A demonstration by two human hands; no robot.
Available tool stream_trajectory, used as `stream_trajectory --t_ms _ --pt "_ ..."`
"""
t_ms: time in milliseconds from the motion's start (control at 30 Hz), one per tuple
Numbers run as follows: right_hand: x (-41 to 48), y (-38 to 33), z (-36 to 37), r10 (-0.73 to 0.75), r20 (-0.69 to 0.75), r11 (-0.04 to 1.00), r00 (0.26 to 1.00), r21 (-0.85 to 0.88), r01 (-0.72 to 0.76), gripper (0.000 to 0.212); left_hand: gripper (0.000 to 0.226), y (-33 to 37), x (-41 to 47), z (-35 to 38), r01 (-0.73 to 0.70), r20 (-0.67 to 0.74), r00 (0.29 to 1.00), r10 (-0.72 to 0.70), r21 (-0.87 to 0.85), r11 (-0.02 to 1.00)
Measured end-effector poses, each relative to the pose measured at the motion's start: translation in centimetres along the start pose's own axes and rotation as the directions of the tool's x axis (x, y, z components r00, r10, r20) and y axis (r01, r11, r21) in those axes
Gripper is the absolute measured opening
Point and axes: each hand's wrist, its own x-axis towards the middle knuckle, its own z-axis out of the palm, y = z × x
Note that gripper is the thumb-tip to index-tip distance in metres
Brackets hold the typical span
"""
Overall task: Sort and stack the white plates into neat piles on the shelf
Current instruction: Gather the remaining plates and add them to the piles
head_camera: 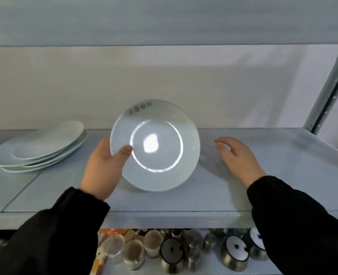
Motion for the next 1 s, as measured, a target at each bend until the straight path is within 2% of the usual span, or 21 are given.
stream_trajectory --t_ms 67,133,300,367,467,600,733,800,833,867,900,933,1000 --pt "0.1 -0.8 0.9 0.000 -0.019 1.000 1.000 0.024 0.001 0.026 0.029 -0.7 2.2 -1.2 0.081 0.049 0.996 -0.073 -0.196 0.977" --pt "0.1 -1.4 1.7 0.001 -0.031 0.999 1.000 0.039 0.001 0.023 0.033 -0.9 3.9 -2.0 0.128 0.066 0.991 -0.113 -0.300 0.945" --pt "0.0 -2.6 3.2 -0.016 -0.074 0.999 0.997 0.048 0.019 0.021 0.044 -2.0 7.6 -2.9 0.245 0.063 0.969 -0.237 -0.305 0.920" --pt "-0.2 -2.8 3.3 -0.002 -0.081 0.999 0.997 0.051 0.006 0.024 0.047 -2.4 8.3 -2.6 0.286 0.099 0.958 -0.269 -0.297 0.911" --pt "-0.6 -3.0 3.3 0.017 -0.102 0.999 0.995 0.051 -0.012 0.025 0.039 -2.3 8.9 -1.5 0.328 0.178 0.942 -0.285 -0.310 0.892" --pt "-0.9 -3.1 3.1 0.059 -0.154 0.997 0.986 0.057 -0.051 0.026 0.044 -1.8 9.9 1.0 0.438 0.312 0.890 -0.333 -0.378 0.815" --pt "-1.3 -2.9 2.7 0.076 -0.174 0.997 0.982 0.030 -0.071 0.029 0.045 -1.9 10.2 3.9 0.479 0.332 0.867 -0.371 -0.349 0.806" --pt "-1.5 -2.8 2.6 0.077 -0.167 0.997 0.983 0.008 -0.077 0.030 0.045 -2.3 10.3 4.7 0.472 0.290 0.869 -0.401 -0.244 0.847" --pt "-1.5 -2.7 2.6 0.082 -0.161 0.996 0.984 -0.002 -0.084 0.030 0.050 -2.5 10.4 4.7 0.414 0.243 0.890 -0.385 -0.079 0.907" --pt "-1.5 -2.7 2.6 0.089 -0.156 0.996 0.984 -0.009 -0.091 0.030 0.058 -2.7 10.5 4.7 0.296 0.207 0.921 -0.329 0.176 0.939" --pt "-1.5 -2.7 2.6 0.090 -0.151 0.995 0.984 -0.015 -0.094 0.030 0.065 -2.8 10.5 4.6 0.165 0.201 0.943 -0.267 0.414 0.895" --pt "-1.5 -2.7 2.6 0.089 -0.149 0.995 0.985 -0.021 -0.093 0.030 0.067 -2.8 10.3 4.6 0.043 0.217 0.956 -0.199 0.564 0.824" --pt "-1.6 -2.7 2.6 0.081 -0.150 0.996 0.985 -0.028 -0.086 0.031 0.066 -2.9 10.1 4.6 -0.103 0.277 0.953 -0.123 0.677 0.729"
